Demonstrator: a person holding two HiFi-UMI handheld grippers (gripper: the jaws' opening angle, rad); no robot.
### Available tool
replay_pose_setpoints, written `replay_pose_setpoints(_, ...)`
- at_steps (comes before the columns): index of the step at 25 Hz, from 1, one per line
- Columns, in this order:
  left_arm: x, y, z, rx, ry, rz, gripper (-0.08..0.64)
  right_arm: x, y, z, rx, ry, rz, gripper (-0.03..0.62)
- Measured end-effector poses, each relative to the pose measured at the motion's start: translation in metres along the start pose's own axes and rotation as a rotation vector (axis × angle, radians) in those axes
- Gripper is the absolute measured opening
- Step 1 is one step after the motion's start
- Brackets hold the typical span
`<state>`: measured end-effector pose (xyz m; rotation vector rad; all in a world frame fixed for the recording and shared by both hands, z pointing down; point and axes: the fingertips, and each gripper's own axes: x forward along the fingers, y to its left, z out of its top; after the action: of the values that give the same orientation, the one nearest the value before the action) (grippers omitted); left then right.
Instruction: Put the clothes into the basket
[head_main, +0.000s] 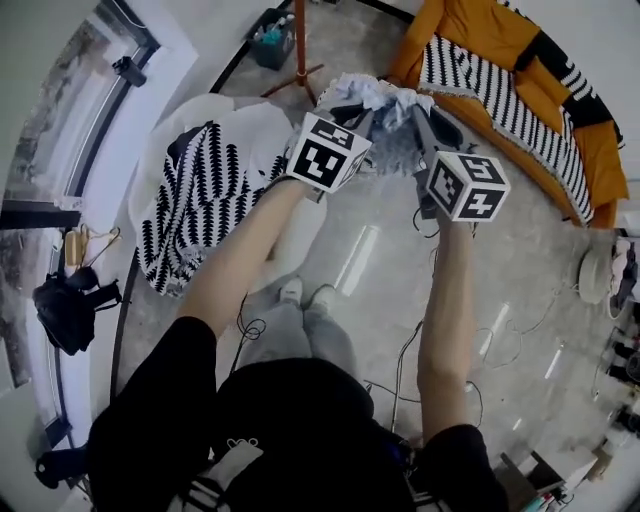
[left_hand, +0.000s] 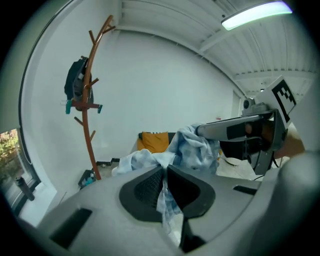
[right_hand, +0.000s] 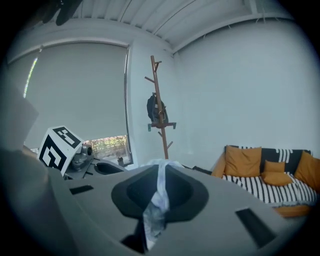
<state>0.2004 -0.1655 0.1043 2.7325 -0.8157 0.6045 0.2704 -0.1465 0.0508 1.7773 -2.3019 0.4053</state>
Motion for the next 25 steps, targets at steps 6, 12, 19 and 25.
replay_pose_setpoints(6,0.037,0.01,0.05,0.058,-0.018,0.005,0.028,0.019,-0.045,0.052,-0.045,-0.033,-0.031,0.038)
replay_pose_setpoints(12,0.101,0.037,0.023,0.045,0.064,0.035,0.028,0.072,-0.081,0.003,0.025,0.035,-0.05,0.038)
replay_pose_setpoints(19,0.176,0.054,-0.079,0.004,0.26,0.004,0.106,0.116,-0.138,-0.117,0.009,0.358,-0.254,0.14)
replay_pose_setpoints(25,0.18,0.07,-0.141,-0.092,0.277,0.051,0.117,0.103,-0.143,-0.176,0.117,0.315,-0.278,0.124)
